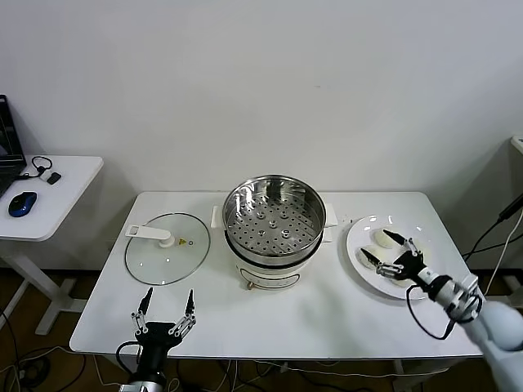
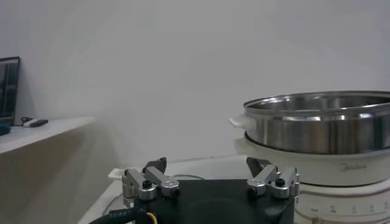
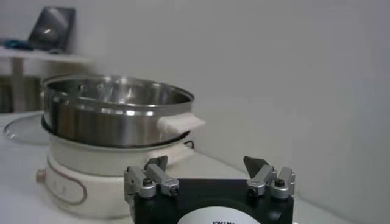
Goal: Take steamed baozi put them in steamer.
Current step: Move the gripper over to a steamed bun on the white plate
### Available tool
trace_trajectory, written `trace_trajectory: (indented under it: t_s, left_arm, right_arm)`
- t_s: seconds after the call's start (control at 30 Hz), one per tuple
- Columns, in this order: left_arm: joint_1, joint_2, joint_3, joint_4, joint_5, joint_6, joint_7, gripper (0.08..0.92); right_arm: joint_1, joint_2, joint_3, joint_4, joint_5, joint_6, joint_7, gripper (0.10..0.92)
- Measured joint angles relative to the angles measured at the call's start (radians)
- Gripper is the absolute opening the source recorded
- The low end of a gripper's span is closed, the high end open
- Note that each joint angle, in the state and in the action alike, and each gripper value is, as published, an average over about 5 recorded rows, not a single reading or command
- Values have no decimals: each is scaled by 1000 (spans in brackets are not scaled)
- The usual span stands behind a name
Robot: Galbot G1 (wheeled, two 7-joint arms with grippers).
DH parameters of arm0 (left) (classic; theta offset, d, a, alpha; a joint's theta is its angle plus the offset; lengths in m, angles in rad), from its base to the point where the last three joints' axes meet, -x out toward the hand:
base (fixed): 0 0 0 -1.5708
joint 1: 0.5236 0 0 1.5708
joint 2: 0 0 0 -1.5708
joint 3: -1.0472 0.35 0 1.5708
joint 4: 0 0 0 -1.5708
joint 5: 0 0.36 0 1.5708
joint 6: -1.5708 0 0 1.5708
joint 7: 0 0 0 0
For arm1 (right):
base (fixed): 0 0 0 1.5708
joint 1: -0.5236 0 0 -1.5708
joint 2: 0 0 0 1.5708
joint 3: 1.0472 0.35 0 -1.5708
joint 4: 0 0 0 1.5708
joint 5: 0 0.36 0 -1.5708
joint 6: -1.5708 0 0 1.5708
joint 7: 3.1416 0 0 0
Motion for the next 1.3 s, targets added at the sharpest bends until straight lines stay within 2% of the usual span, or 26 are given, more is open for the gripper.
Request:
trace_trajectory:
  t_s: [0.23,0.5,0.87,1.3]
  left_arm:
    - [-5,0,-1,4,-7,-1,0,823]
    - [-9,3,-2,6,-13,-2,1,823]
    - [-16,4,-10,11,-22,2,1,823]
    - [-17,4,-22,16,-31,0,1,823]
  right_arm:
    - [304,-101,-230,-167,-104,30,-202,823]
    - [668,-108,-525,-377,-271,81,-363,823]
    - [984,28,-735,-610,-599,163,-488,823]
    - [1098,240,-729,-879,-926,204,-540,823]
